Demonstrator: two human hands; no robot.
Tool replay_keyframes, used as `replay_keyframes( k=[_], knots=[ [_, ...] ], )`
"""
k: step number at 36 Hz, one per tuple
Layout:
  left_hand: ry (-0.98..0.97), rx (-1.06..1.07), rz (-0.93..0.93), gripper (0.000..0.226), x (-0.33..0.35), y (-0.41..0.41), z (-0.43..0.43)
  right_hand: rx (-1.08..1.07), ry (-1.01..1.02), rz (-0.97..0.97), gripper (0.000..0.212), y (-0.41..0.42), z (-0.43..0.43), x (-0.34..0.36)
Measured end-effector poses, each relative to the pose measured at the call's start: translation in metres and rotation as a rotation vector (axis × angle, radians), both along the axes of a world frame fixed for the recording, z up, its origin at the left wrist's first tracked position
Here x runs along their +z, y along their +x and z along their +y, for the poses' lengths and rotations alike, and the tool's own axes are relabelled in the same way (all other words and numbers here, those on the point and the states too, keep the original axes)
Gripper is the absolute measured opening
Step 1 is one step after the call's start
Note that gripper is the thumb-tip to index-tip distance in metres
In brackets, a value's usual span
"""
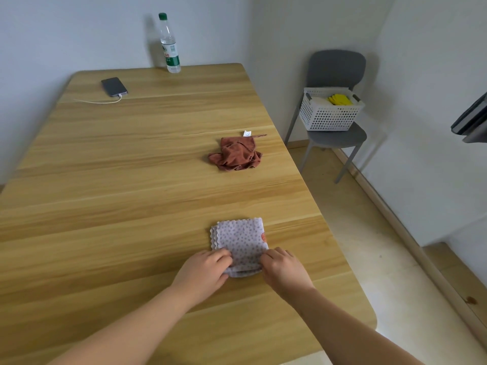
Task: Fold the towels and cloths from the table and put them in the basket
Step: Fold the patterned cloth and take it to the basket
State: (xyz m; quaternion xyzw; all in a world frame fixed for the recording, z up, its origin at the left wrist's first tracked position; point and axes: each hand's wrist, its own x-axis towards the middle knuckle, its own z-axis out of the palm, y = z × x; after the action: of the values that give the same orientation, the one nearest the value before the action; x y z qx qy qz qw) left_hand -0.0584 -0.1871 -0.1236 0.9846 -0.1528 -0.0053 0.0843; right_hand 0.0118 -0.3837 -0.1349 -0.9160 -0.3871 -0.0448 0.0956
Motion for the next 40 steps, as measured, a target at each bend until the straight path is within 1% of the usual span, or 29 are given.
replay_keyframes(
  k=[2,4,5,7,10,11,12,13,14,16,17,18,19,20,22,24,25,27,28,30,32,35,40],
  knots=[
    [-0.03,-0.011,0.022,0.04,-0.001,0.0,0.003,0.008,0.015,0.007,0.036,0.0,-0.001,0.001],
    [-0.032,-0.002,0.062,0.046,0.001,-0.003,0.004,0.044,0.073,-0.021,0.018,-0.001,-0.004,0.003],
    [-0.022,0.018,0.12,0.052,0.003,-0.005,0.006,0.056,0.111,-0.027,0.008,-0.002,-0.005,0.004],
    [-0.043,0.047,0.201,0.052,0.004,-0.007,0.009,0.06,0.173,-0.017,0.014,-0.004,-0.007,0.005],
    [-0.128,0.045,0.095,0.04,0.001,-0.009,0.009,0.075,0.184,0.022,0.012,-0.008,-0.009,0.009],
    [-0.151,0.079,0.089,0.031,0.001,-0.01,0.008,0.102,0.194,0.048,0.011,-0.009,-0.01,0.01],
    [-0.167,0.116,0.077,0.019,0.0,-0.011,0.008,0.126,0.192,0.078,0.012,-0.01,-0.011,0.011],
    [-0.199,0.158,0.101,0.017,0.005,-0.01,0.006,0.144,0.177,0.107,0.015,-0.011,-0.014,0.012],
    [-0.22,0.209,0.117,0.026,0.008,-0.008,0.003,0.16,0.135,0.154,0.022,-0.011,-0.017,0.012],
    [-0.171,0.256,0.17,0.029,0.007,-0.005,0.003,0.174,0.021,0.226,0.048,-0.011,-0.022,0.012],
    [-0.174,0.259,0.189,0.029,0.008,-0.002,0.004,0.175,-0.024,0.224,0.058,-0.011,-0.023,0.012],
    [-0.201,0.275,0.194,0.028,0.01,0.0,0.004,0.173,-0.05,0.2,0.063,-0.01,-0.024,0.012],
    [-0.202,0.279,0.22,0.028,0.01,0.002,0.004,0.162,-0.06,0.165,0.063,-0.009,-0.024,0.011],
    [-0.199,0.279,0.25,0.028,0.012,0.004,0.005,0.143,-0.051,0.131,0.059,-0.008,-0.022,0.01],
    [-0.212,0.299,0.271,0.028,0.016,0.008,0.007,0.092,0.018,0.098,0.038,-0.008,-0.019,0.007],
    [-0.23,0.333,0.281,0.027,0.017,0.013,0.006,0.016,0.117,0.224,0.017,-0.009,-0.015,0.009],
    [-0.259,0.366,0.272,0.026,0.017,0.015,0.006,-0.052,0.151,0.29,0.012,-0.008,-0.011,0.011],
    [-0.319,0.441,0.279,0.025,0.016,0.019,0.006,-0.228,0.156,0.528,0.011,-0.004,-0.004,0.019],
    [-0.346,0.476,0.291,0.025,0.016,0.02,0.006,-0.294,0.201,0.644,0.013,-0.002,-0.002,0.021],
    [-0.373,0.525,0.301,0.025,0.015,0.022,0.004,-0.396,0.287,0.774,0.021,0.0,0.003,0.023],
    [-0.375,0.582,0.302,0.025,0.015,0.027,0.002,-0.466,0.297,0.816,0.02,0.003,0.008,0.023],
    [-0.388,0.653,0.306,0.023,0.013,0.033,-0.001,-0.56,0.264,0.823,0.022,0.008,0.014,0.023],
    [-0.342,0.711,0.302,0.018,0.014,0.043,-0.005,-0.671,0.226,0.864,0.025,0.015,0.024,0.028]
  ],
)
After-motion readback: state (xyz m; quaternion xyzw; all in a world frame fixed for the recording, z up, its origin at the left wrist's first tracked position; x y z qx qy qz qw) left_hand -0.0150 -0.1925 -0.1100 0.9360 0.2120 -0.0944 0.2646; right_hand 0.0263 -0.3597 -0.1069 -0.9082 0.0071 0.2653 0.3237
